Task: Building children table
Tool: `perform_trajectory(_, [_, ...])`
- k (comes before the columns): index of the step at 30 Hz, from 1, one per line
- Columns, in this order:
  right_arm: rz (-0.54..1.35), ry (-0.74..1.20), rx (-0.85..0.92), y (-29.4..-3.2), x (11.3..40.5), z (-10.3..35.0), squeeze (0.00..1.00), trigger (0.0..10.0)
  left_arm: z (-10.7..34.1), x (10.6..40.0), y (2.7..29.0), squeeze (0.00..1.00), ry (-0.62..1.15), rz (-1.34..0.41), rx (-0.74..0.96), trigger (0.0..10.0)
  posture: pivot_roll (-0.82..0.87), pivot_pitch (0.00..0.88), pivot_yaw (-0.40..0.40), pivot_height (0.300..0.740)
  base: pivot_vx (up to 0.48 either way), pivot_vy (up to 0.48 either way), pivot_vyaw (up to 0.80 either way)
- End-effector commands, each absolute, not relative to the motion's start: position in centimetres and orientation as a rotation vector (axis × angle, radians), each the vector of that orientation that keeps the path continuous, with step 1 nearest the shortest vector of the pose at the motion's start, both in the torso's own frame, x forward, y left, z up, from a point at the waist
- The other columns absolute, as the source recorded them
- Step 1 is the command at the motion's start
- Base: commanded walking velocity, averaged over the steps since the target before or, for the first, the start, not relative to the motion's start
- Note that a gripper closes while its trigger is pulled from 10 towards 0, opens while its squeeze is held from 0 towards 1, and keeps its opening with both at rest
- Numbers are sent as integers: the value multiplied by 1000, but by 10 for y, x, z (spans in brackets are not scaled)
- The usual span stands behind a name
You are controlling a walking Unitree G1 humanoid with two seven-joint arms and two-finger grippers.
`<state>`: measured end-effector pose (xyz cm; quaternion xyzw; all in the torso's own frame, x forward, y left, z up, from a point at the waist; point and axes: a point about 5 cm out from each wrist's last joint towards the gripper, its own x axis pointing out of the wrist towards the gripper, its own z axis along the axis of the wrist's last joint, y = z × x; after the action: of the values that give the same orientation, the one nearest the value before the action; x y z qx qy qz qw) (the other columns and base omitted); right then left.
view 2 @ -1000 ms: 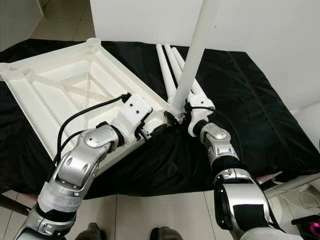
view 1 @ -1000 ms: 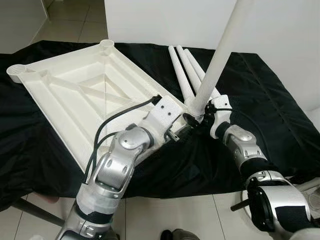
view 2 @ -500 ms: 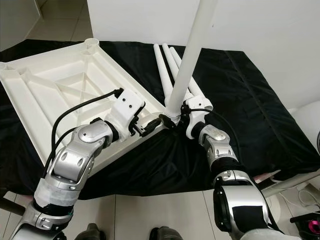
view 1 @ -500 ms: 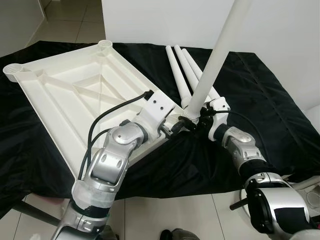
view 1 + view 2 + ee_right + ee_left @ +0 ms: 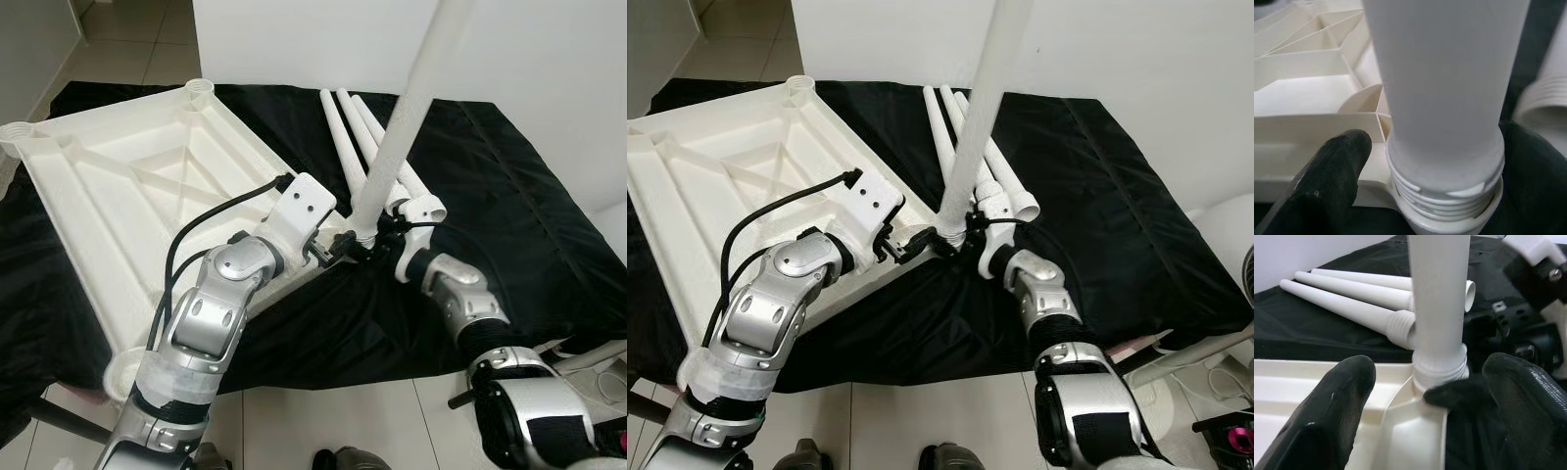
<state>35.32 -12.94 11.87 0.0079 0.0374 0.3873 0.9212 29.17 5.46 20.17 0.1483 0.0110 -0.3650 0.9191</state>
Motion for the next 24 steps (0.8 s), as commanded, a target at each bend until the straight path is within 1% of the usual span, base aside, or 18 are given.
perform_trajectory(1, [854,132,19,-119,345,106,0,10000,197,290,52,0,26,-759,307,10000,24,42,-82,740,0,0,0])
perform_trajectory(4, [856,134,28,-117,344,105,0,10000,195,287,51,0,32,-782,300,10000,22,43,-83,740,0,0,0])
perform_trajectory(5, [847,130,28,-117,342,103,0,10000,192,282,50,0,39,-828,278,10000,22,43,-83,740,0,0,0])
perform_trajectory(7, [835,128,27,-119,342,103,0,10000,192,280,51,0,42,-844,268,10000,19,45,-86,740,0,0,0])
perform_trajectory(10, [797,100,14,-129,342,105,0,10000,193,277,56,0,43,-865,225,10000,21,40,-88,740,0,0,0])
perform_trajectory(11, [783,88,6,-133,342,107,0,10000,195,276,57,82,39,-873,205,10000,21,40,-88,740,0,0,0])
perform_trajectory(14, [770,78,-1,-136,342,108,0,10000,196,276,59,82,33,-880,188,10000,21,40,-88,740,0,0,0])
perform_trajectory(15, [761,74,-5,-139,341,109,0,10000,197,274,60,1000,35,-892,154,10000,23,34,-92,740,0,0,0])
perform_trajectory(19, [741,70,3,-145,340,111,0,10000,201,268,64,1000,28,-935,85,10000,24,31,-93,740,0,0,0])
perform_trajectory(21, [740,70,3,-145,340,111,0,10000,201,267,64,1000,27,-938,83,10000,24,31,-93,740,0,0,0])
perform_trajectory(22, [729,66,4,-146,340,112,0,10000,201,266,65,1000,20,-930,117,10000,29,24,-92,740,0,0,0])
perform_trajectory(23, [718,51,6,-147,339,113,0,10000,200,263,66,180,22,-940,132,10000,29,24,-92,740,0,0,0])
perform_trajectory(24, [710,40,7,-147,339,114,0,10000,200,261,66,180,23,-948,141,10000,29,24,-92,740,0,0,0])
